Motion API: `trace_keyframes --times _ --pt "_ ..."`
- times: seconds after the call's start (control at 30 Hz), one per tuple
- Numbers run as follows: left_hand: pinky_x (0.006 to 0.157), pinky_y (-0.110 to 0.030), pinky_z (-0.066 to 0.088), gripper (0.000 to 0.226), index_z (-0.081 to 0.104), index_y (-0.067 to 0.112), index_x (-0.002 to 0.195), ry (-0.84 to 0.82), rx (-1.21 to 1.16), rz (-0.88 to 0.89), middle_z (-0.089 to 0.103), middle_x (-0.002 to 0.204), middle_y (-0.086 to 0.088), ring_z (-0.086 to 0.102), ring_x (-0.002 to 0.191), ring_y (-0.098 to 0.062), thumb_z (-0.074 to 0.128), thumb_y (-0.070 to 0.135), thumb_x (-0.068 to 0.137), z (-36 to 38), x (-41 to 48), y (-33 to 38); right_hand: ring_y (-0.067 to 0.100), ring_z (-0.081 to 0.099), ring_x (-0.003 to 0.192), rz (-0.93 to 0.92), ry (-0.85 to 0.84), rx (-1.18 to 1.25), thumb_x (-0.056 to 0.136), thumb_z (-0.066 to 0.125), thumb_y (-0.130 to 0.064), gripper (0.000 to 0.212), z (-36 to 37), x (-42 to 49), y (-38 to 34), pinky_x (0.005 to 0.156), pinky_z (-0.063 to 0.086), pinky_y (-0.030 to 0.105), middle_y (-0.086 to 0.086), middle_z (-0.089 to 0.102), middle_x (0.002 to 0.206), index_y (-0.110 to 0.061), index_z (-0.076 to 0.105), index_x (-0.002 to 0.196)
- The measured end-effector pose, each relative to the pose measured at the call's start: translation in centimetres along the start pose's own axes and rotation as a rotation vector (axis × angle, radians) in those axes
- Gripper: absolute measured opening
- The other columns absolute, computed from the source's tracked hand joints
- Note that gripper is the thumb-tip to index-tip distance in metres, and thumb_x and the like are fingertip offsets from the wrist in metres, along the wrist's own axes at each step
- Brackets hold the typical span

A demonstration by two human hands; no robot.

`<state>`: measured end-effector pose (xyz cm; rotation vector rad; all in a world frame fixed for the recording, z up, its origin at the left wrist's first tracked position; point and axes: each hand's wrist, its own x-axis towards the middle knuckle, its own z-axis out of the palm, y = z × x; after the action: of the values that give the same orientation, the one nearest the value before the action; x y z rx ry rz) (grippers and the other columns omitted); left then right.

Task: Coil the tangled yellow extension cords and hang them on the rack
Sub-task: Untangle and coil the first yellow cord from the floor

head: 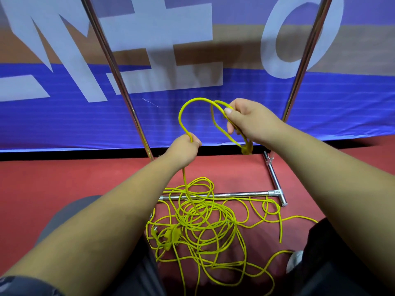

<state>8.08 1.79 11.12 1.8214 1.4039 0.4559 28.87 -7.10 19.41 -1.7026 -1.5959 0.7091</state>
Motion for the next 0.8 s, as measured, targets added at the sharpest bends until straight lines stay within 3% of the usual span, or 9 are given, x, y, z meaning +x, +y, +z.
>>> trace_keyframes --times 0.1,0.2,0.37,0.43,0.53,0.6,0.7,0.8 --pt "0.071 -0.041 0.047 0.028 0.062 0.006 0.108 0.132 0.127 0.03 0.068 0.098 -0.015 0.061 0.083 -0.032 0.041 0.025 0.108 -1.0 0.2 0.2 0.011 0.066 0.069 -0.02 -0.011 -0.047 0.109 0.047 -0.04 0.022 0.4 0.0 0.0 0.075 0.056 0.039 -0.01 0.077 0.08 -0.027 0.062 0.099" --pt "0.073 -0.038 0.042 0.026 0.055 0.009 0.112 0.255 0.182 0.066 0.065 0.102 -0.013 0.06 0.091 -0.034 0.041 0.03 0.109 -2.3 0.7 0.1 0.013 0.066 0.064 0.017 0.001 0.046 0.109 0.048 -0.038 0.024 0.7 0.1 0.4 0.07 0.054 0.036 -0.006 0.072 0.071 -0.024 0.066 0.1" --pt "0.07 -0.043 0.048 0.021 0.049 0.012 0.112 0.327 0.357 0.152 0.062 0.093 -0.011 0.058 0.083 -0.034 0.036 0.029 0.109 -4.5 0.8 -0.4 0.017 0.046 0.053 0.159 -0.016 0.369 0.111 0.046 -0.029 0.028 0.9 0.7 0.4 0.064 0.059 0.043 -0.002 0.05 0.061 -0.013 0.064 0.099" --pt "0.065 -0.041 0.046 0.022 0.048 0.012 0.111 0.342 0.371 0.145 0.06 0.09 -0.01 0.058 0.079 -0.033 0.035 0.029 0.11 -5.3 1.0 -0.7 0.014 0.036 0.05 0.224 -0.004 0.479 0.111 0.045 -0.029 0.027 0.7 0.8 0.3 0.055 0.052 0.037 -0.003 0.042 0.064 -0.013 0.064 0.1" --pt "0.068 -0.045 0.049 0.026 0.05 0.009 0.113 0.353 0.358 0.073 0.058 0.088 -0.01 0.057 0.079 -0.034 0.04 0.032 0.11 -6.6 1.5 -1.4 0.014 0.028 0.053 0.263 0.045 0.502 0.107 0.052 -0.046 0.037 -0.1 0.7 0.2 0.05 0.029 0.029 -0.003 0.038 0.066 -0.013 0.068 0.099" --pt "0.067 -0.044 0.052 0.026 0.054 0.01 0.107 0.354 0.318 0.031 0.062 0.087 -0.011 0.059 0.077 -0.035 0.044 0.035 0.109 -7.8 1.8 -1.8 0.016 0.028 0.056 0.25 0.072 0.467 0.1 0.063 -0.057 0.047 -0.9 0.6 0.4 0.05 0.028 0.029 -0.001 0.037 0.066 -0.012 0.074 0.095" --pt "0.072 -0.046 0.061 0.03 0.059 0.013 0.097 0.343 0.167 -0.03 0.073 0.085 -0.01 0.07 0.08 -0.031 0.051 0.04 0.104 -9.4 2.0 -2.3 0.02 0.026 0.056 0.235 0.024 0.402 0.09 0.077 -0.055 0.048 -1.7 0.2 0.8 0.048 0.027 0.029 0.004 0.032 0.068 -0.008 0.077 0.092" --pt "0.073 -0.045 0.059 0.039 0.066 0.011 0.101 0.271 -0.039 -0.135 0.077 0.09 -0.011 0.075 0.081 -0.027 0.055 0.048 0.101 -9.9 2.0 -2.6 0.02 0.022 0.056 0.282 -0.065 0.428 0.087 0.081 -0.053 0.045 -2.0 -0.1 0.4 0.049 0.021 0.029 0.002 0.027 0.068 -0.009 0.075 0.091"
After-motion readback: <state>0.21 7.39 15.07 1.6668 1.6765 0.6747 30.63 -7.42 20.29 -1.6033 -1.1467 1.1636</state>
